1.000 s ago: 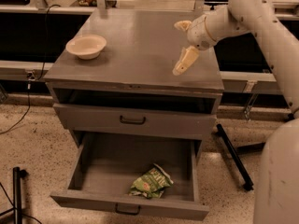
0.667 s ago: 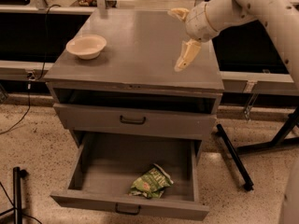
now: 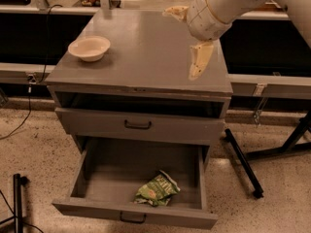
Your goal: Pick green jalapeno chip bag from middle drawer and place on counter
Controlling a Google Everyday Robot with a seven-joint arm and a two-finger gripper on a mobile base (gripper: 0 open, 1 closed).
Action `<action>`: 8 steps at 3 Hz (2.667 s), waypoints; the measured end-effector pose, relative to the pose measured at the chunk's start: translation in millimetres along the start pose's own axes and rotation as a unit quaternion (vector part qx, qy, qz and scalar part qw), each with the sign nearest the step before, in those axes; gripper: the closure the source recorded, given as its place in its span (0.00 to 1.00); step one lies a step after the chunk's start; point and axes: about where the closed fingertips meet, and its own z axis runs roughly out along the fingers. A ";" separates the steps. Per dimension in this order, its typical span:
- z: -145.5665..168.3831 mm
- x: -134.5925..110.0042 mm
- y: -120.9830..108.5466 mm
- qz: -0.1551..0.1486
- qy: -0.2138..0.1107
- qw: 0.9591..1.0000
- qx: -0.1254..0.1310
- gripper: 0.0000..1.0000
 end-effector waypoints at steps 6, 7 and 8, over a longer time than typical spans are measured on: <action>103.4 -72.0 156.4 -0.163 -0.096 0.972 -0.141 0.00; 185.3 -60.9 206.4 -0.160 -0.060 0.967 -0.187 0.00; 249.3 -49.6 255.8 -0.171 -0.035 0.960 -0.221 0.00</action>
Offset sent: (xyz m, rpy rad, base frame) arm -0.2012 0.0936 -0.0999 -0.0310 0.0075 0.7749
